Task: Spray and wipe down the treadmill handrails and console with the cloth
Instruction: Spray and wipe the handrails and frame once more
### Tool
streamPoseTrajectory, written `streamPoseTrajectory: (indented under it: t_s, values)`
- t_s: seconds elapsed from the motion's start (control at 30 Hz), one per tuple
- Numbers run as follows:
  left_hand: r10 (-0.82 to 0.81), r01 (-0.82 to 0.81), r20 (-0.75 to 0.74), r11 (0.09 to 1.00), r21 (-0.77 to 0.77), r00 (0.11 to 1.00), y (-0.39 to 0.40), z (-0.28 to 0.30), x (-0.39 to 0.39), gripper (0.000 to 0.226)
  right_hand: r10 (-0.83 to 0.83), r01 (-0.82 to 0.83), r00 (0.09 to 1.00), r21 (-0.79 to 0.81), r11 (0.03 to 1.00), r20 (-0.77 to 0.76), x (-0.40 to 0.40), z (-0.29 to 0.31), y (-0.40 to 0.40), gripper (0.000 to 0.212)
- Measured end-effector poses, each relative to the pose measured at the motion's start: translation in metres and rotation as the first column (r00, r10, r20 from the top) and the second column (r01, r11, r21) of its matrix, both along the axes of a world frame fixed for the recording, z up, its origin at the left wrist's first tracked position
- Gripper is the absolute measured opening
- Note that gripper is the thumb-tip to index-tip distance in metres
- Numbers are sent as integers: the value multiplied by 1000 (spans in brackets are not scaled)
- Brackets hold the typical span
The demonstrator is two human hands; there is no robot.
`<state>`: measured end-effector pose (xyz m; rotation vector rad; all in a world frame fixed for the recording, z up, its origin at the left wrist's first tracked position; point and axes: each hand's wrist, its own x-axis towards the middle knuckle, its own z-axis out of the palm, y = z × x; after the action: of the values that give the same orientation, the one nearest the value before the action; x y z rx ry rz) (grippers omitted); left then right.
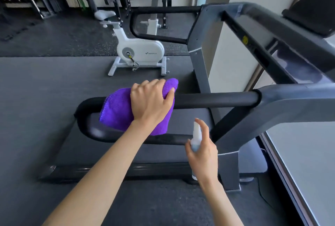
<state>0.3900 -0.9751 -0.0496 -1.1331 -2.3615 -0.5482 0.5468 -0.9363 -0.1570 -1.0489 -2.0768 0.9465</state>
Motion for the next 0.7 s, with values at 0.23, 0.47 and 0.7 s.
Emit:
streamPoseTrajectory:
  t_s: [0.23, 0.47, 0.7]
  values:
    - [-69, 68, -32, 997, -28, 997, 30, 1, 25, 29, -91, 91, 996, -1, 996, -10, 28, -4, 21, 66]
    - [-107, 105, -31, 993, -54, 994, 55, 3, 46, 31, -124, 125, 992, 22, 992, -39, 44, -2, 29, 67]
    - [-212, 209, -28, 975, -80, 977, 114, 3, 97, 31, -136, 136, 990, 1, 991, -32, 62, -2, 30, 67]
